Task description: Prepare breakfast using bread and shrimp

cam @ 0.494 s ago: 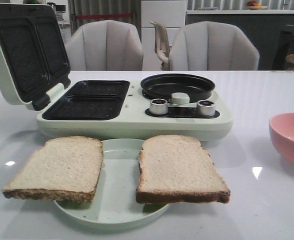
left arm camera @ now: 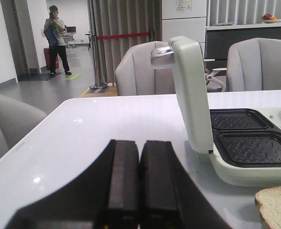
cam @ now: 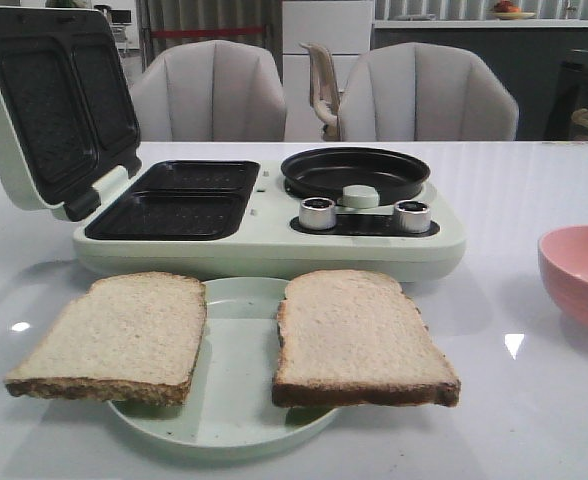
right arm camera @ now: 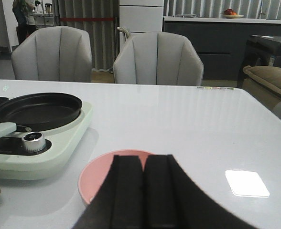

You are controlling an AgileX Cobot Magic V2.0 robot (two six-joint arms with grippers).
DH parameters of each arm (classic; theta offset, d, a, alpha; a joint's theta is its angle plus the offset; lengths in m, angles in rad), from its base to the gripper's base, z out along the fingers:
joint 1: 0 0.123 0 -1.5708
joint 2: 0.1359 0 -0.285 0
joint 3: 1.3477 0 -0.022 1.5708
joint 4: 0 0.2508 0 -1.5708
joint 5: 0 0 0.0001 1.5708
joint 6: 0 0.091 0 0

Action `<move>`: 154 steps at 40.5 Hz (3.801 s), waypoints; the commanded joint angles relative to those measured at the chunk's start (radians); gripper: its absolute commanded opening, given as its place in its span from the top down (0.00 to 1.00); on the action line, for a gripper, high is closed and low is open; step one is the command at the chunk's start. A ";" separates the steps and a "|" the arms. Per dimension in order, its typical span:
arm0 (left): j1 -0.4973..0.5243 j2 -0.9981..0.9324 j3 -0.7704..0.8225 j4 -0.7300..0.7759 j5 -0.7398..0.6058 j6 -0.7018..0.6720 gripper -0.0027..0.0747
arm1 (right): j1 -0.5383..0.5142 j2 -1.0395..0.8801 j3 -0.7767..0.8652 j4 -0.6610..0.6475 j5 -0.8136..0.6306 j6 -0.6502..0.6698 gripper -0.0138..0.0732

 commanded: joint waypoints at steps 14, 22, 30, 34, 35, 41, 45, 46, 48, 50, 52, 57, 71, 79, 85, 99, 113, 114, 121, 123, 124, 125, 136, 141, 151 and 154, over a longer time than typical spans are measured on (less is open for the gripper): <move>-0.006 -0.020 0.007 -0.001 -0.089 -0.006 0.84 | -0.005 -0.023 -0.022 0.005 -0.123 -0.004 0.79; -0.006 -0.020 -0.021 -0.061 -0.233 -0.006 0.84 | -0.005 -0.023 -0.140 0.024 -0.099 -0.004 0.79; -0.006 -0.012 -0.198 -0.057 -0.217 -0.006 0.84 | -0.005 -0.016 -0.355 0.024 0.031 -0.004 0.79; -0.006 0.019 -0.335 -0.050 -0.123 -0.006 0.84 | -0.005 0.020 -0.463 0.025 0.086 -0.004 0.79; -0.006 0.033 -0.363 -0.050 -0.092 -0.006 0.84 | -0.005 0.035 -0.493 0.025 0.108 -0.004 0.79; -0.006 0.136 -0.568 -0.048 0.117 -0.006 0.84 | -0.005 0.149 -0.634 0.037 0.266 -0.004 0.79; -0.006 0.212 -0.662 -0.048 0.287 -0.006 0.84 | -0.005 0.242 -0.704 0.040 0.382 -0.004 0.79; -0.006 0.232 -0.680 -0.048 0.319 -0.006 0.84 | -0.005 0.260 -0.713 0.040 0.410 -0.004 0.79; -0.006 0.262 -0.695 -0.048 0.375 -0.006 0.84 | -0.005 0.301 -0.716 0.040 0.451 -0.004 0.79; -0.006 0.287 -0.695 -0.048 0.407 -0.006 0.84 | -0.005 0.346 -0.713 0.040 0.492 -0.004 0.79; -0.006 0.312 -0.686 -0.051 0.442 -0.006 0.84 | -0.005 0.386 -0.708 0.040 0.534 -0.004 0.79; -0.006 0.356 -0.656 -0.051 0.511 -0.006 0.84 | -0.005 0.491 -0.704 0.040 0.608 -0.004 0.79; -0.006 0.381 -0.549 -0.049 0.522 -0.006 0.83 | -0.005 0.716 -0.704 0.040 0.644 -0.004 0.79; -0.006 0.381 -0.549 -0.018 0.505 0.000 0.42 | -0.005 0.744 -0.704 0.040 0.630 -0.004 0.55; -0.006 0.385 -0.549 -0.003 0.507 0.000 0.10 | -0.005 0.744 -0.704 0.040 0.630 -0.004 0.33; -0.078 0.480 -0.549 0.010 0.512 0.030 0.11 | -0.005 0.744 -0.704 0.040 0.640 -0.004 0.31; -0.446 0.646 -0.506 0.095 0.474 0.234 0.18 | -0.005 0.744 -0.704 0.040 0.640 -0.004 0.31; -0.466 0.663 -0.494 0.119 0.464 0.234 0.18 | -0.005 0.744 -0.704 0.040 0.640 -0.004 0.31; -0.623 0.777 -0.433 0.330 0.405 0.224 0.19 | -0.005 0.744 -0.704 0.040 0.640 -0.004 0.31; -0.668 0.810 -0.429 0.384 0.405 0.182 0.19 | -0.005 0.744 -0.704 0.040 0.640 -0.004 0.31; -0.685 0.824 -0.429 0.411 0.405 0.141 0.19 | -0.005 0.744 -0.704 0.040 0.640 -0.004 0.31; -0.707 0.842 -0.429 0.453 0.405 0.107 0.19 | -0.005 0.744 -0.704 0.040 0.640 -0.004 0.31; -0.899 1.053 -0.429 1.012 0.489 -0.420 0.19 | -0.005 0.744 -0.704 0.040 0.640 -0.004 0.31; -0.935 1.151 -0.433 1.202 0.487 -0.577 0.19 | -0.005 0.744 -0.704 0.040 0.640 -0.004 0.31; -0.943 1.346 -0.439 1.522 0.523 -0.809 0.19 | -0.005 0.744 -0.704 0.040 0.640 -0.004 0.31; -0.943 1.405 -0.452 1.624 0.570 -0.902 0.19 | -0.005 0.744 -0.704 0.040 0.640 -0.004 0.31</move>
